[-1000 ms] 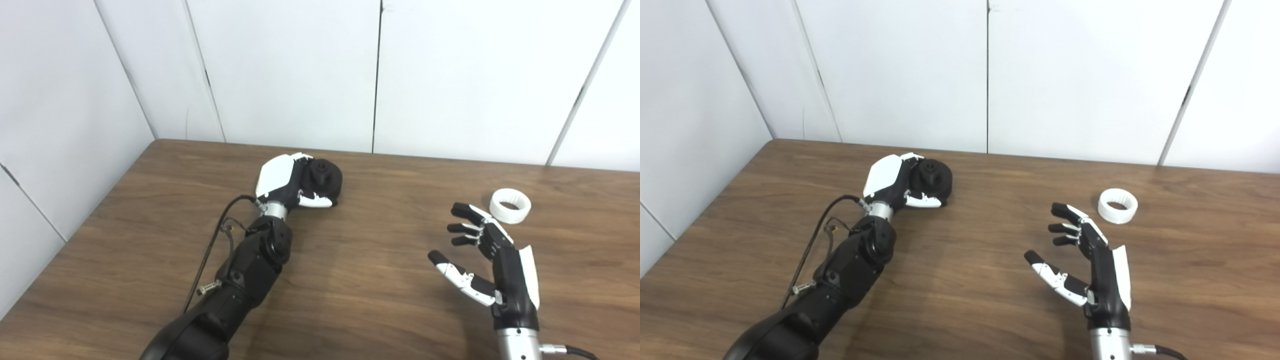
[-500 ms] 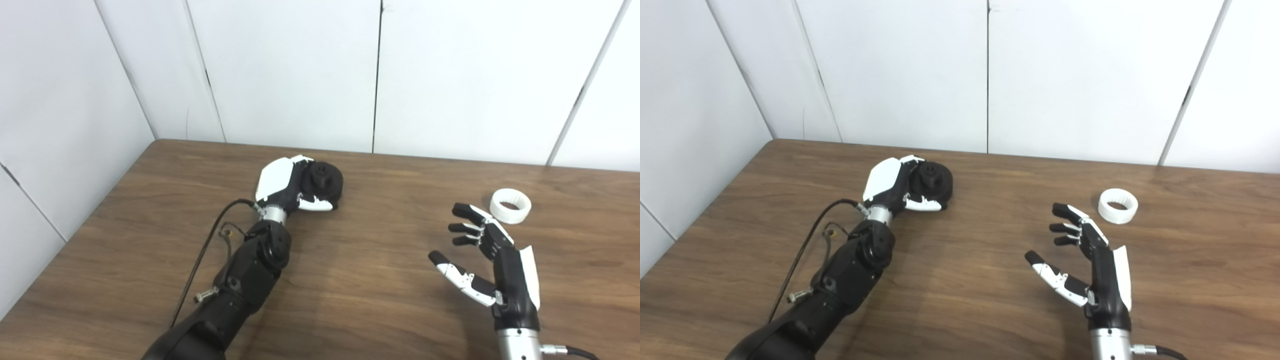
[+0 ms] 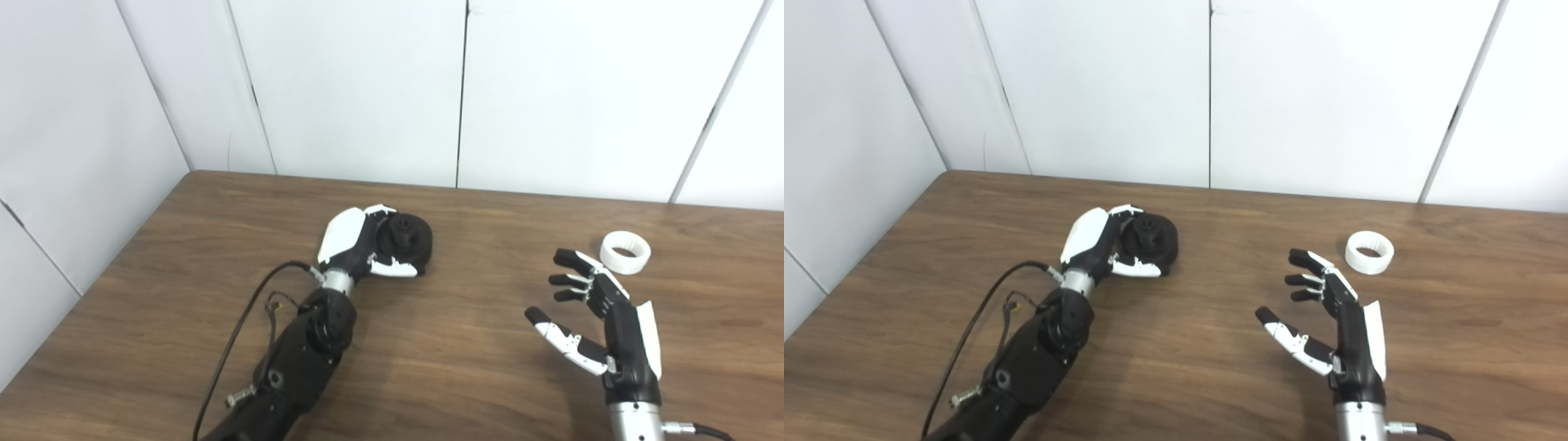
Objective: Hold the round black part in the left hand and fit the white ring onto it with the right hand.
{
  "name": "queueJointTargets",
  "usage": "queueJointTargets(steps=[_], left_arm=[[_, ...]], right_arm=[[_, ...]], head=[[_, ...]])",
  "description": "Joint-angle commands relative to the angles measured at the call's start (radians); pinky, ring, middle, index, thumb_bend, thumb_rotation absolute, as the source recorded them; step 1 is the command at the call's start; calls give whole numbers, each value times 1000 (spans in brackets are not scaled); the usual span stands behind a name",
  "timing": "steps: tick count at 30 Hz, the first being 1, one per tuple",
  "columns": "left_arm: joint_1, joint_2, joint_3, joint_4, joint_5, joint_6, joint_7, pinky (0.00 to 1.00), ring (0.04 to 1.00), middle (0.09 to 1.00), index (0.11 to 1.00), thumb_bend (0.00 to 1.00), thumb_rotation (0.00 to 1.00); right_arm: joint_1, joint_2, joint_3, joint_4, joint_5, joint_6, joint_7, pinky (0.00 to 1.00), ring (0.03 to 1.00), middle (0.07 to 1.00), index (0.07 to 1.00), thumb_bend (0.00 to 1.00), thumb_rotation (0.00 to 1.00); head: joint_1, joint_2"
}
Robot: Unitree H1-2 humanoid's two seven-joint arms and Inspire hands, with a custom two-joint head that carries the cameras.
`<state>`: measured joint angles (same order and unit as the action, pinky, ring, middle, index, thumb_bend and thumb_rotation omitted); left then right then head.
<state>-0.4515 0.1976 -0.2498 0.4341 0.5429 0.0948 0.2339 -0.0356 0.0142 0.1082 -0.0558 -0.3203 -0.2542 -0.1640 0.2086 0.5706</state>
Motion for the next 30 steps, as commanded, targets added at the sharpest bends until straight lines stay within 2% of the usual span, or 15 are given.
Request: queueJointTargets(steps=[1,11,16,30], left_arm=[[19,-13,-18,-41,-9,8,-55,711,871,871,600,820,286],[123,-21,-36,-222,-4,59,-115,737,894,892,612,825,268],[175,-29,-51,-284,7,60,-132,741,897,899,614,824,275],[282,-35,-121,-365,76,24,-137,838,914,903,600,853,306]], right_arm=[[28,-12,-9,32,-9,-24,-8,560,661,762,760,671,182],[24,-10,-7,31,-8,-19,-6,569,667,765,764,665,182],[22,-9,-6,28,-6,-18,-4,564,665,761,762,666,181],[19,-8,-4,22,-8,-6,2,562,670,767,766,660,179]], head=[[1,1],[-3,7],[-8,12],[-13,17]])
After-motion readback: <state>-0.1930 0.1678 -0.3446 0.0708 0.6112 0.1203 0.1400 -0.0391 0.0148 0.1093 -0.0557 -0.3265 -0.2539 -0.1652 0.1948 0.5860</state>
